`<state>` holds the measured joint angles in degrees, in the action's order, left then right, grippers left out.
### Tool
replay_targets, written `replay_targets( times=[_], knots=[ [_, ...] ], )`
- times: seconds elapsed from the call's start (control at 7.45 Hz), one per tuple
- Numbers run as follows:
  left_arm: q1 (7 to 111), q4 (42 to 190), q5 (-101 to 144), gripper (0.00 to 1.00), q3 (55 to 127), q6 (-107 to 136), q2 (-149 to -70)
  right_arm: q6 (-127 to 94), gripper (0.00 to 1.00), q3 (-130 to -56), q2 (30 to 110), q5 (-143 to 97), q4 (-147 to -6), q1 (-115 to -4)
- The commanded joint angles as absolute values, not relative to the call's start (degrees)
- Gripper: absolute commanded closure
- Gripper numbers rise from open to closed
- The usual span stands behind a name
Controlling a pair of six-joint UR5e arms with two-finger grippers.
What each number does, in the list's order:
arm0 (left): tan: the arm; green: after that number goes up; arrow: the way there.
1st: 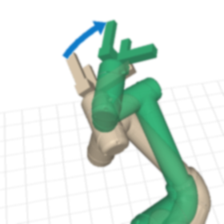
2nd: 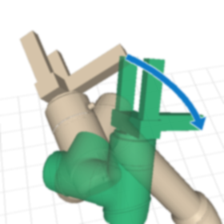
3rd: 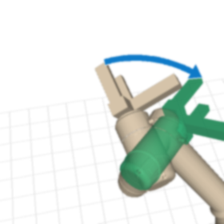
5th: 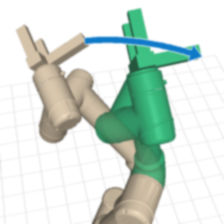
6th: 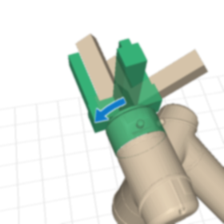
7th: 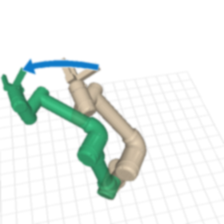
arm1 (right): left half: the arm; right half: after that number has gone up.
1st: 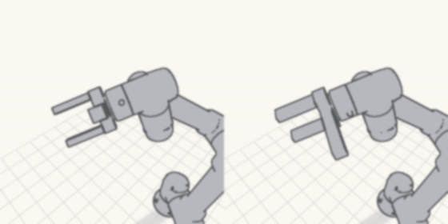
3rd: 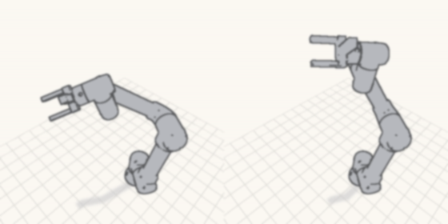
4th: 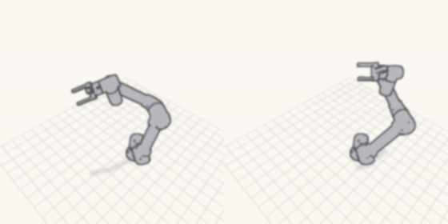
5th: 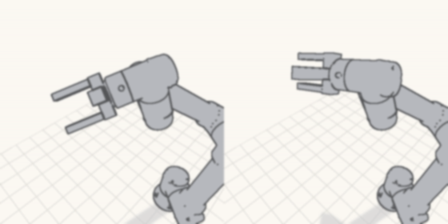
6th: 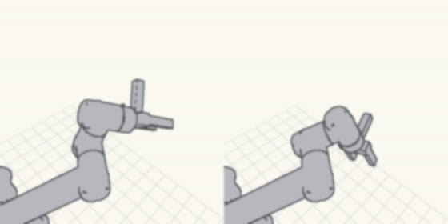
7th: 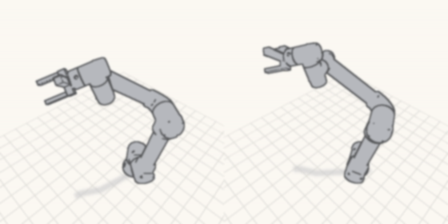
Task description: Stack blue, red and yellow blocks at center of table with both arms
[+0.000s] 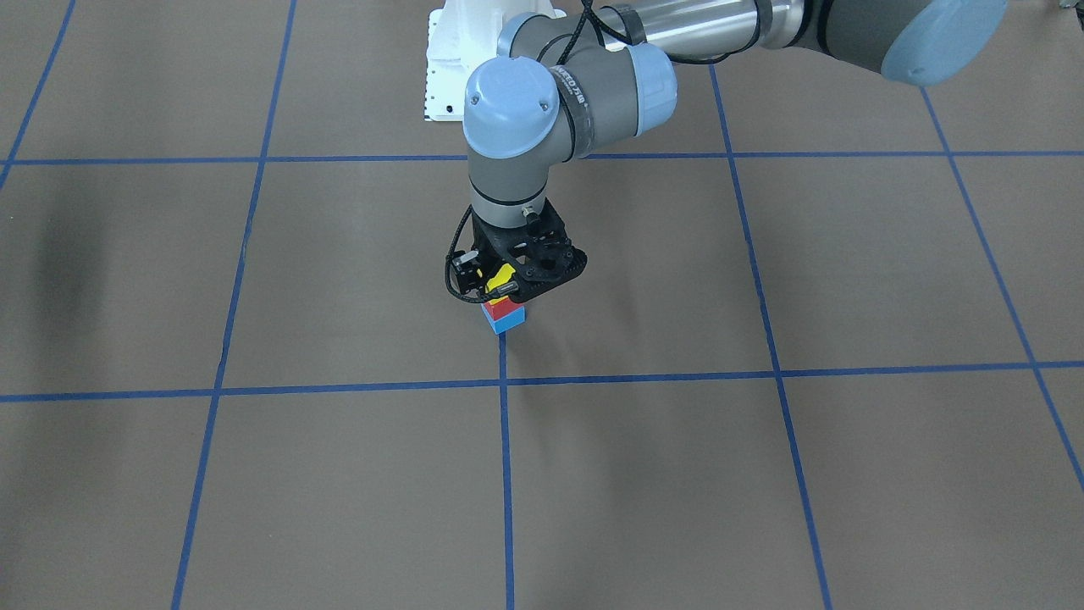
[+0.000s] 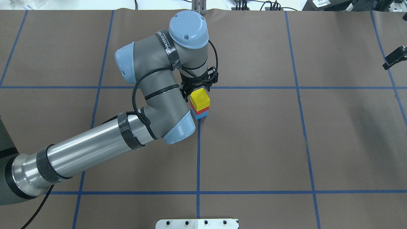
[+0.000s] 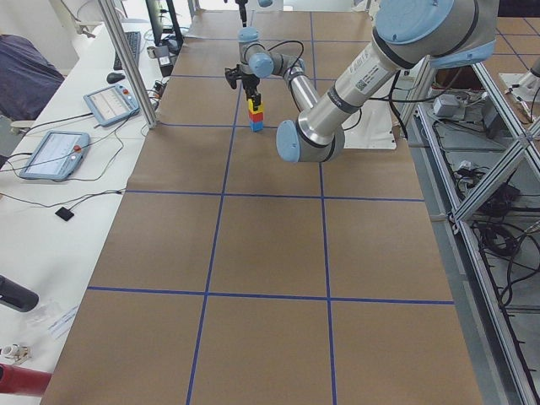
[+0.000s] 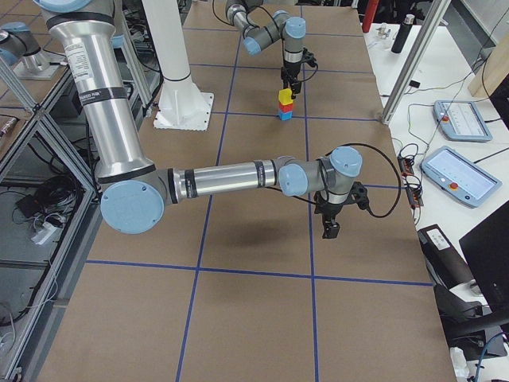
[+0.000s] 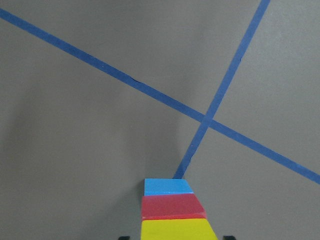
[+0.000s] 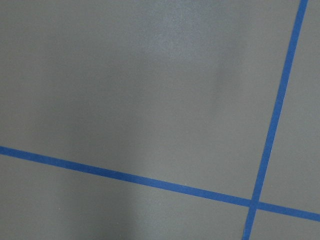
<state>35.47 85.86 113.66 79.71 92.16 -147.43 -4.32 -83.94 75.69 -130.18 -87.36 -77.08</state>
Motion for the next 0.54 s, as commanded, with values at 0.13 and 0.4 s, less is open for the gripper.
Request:
replay_targets(
  times=[0.13,0.4],
  knots=[
    [38.30,84.30,113.99,0.00,86.18,89.76,-146.26,-4.13,0.01,-84.11,75.67,-130.60,-87.28,-77.17],
    [39.98,79.38,113.73,0.00,101.43,78.71,-136.11,-4.13,0.01,-84.11,75.24,-130.34,-87.28,-77.43]
  ],
)
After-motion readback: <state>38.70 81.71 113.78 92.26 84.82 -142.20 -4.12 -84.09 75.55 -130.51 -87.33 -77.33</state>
